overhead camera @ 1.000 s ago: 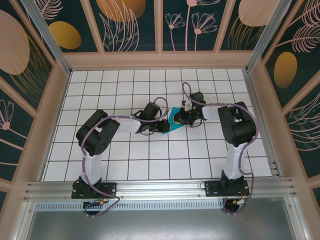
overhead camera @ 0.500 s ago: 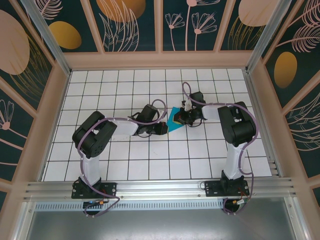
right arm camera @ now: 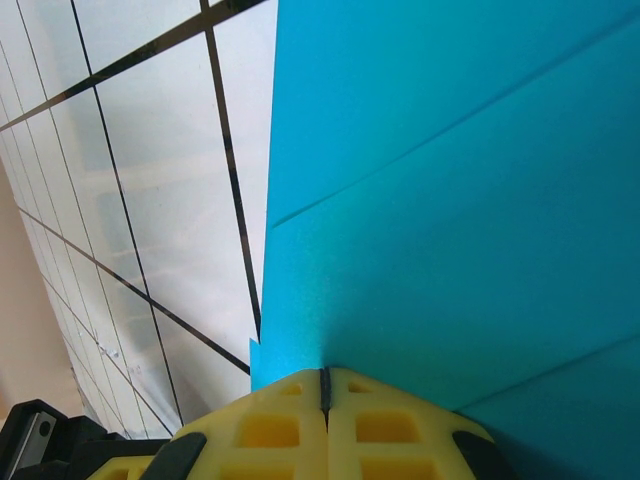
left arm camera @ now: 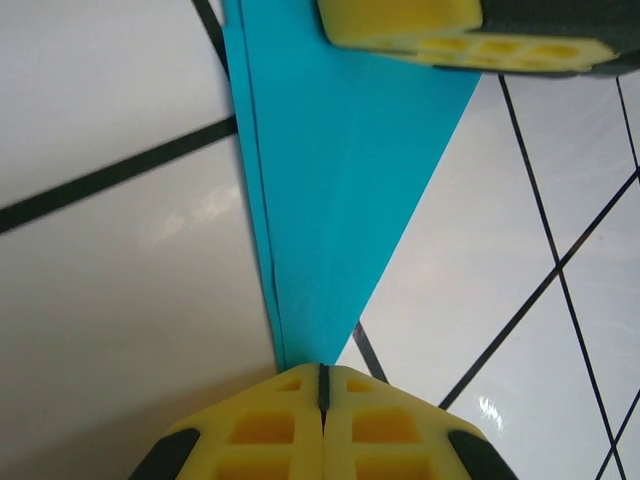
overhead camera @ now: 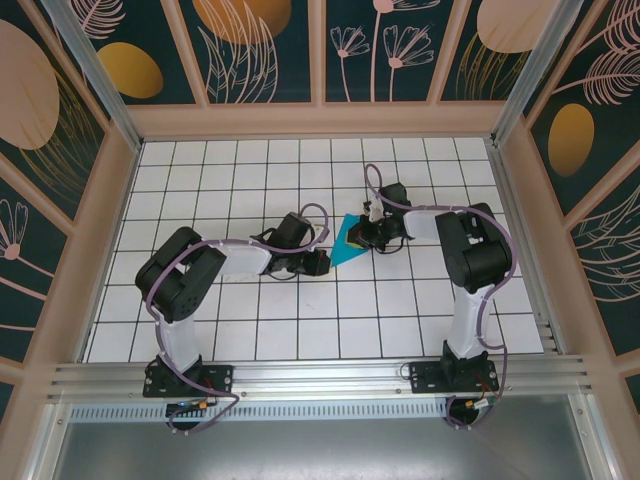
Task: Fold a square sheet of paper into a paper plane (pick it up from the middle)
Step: Fourth fold the wing at the center of the table.
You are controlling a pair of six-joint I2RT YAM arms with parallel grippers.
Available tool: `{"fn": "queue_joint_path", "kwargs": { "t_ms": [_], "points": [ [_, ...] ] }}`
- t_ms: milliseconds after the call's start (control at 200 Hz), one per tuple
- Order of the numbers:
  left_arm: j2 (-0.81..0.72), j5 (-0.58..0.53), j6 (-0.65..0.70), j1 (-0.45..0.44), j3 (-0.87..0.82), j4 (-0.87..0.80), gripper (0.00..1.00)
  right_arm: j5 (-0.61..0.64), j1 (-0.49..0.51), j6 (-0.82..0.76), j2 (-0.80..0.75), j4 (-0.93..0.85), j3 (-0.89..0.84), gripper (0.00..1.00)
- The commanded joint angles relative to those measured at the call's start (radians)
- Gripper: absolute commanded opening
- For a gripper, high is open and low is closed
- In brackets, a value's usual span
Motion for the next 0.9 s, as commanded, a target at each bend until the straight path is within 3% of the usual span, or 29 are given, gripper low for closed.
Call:
{"fn": "queue_joint_path", "kwargs": {
  "t_ms": [0, 330, 580, 896],
  "points": [
    [-0.018, 0.022, 0.005, -0.002, -0.041, -0.182, 0.08, 0.224, -0.008, -0.014, 0.106, -0.115, -0.053, 0.02],
    [-0.120, -0.072, -0.077, 0.004, 0.040, -0.090, 0.10, 0.217, -0.008, -0.010, 0.108, -0.105, -0.051, 0.02],
    [0.004, -0.063, -0.200, 0.003, 0.111, 0.037, 0.12, 0.205, -0.008, -0.004, 0.111, -0.091, -0.051, 0.02],
    [0.104, -0.015, -0.211, 0.003, 0.124, 0.028, 0.09, 0.163, -0.005, -0.010, 0.088, -0.043, -0.048, 0.02]
  ]
}}
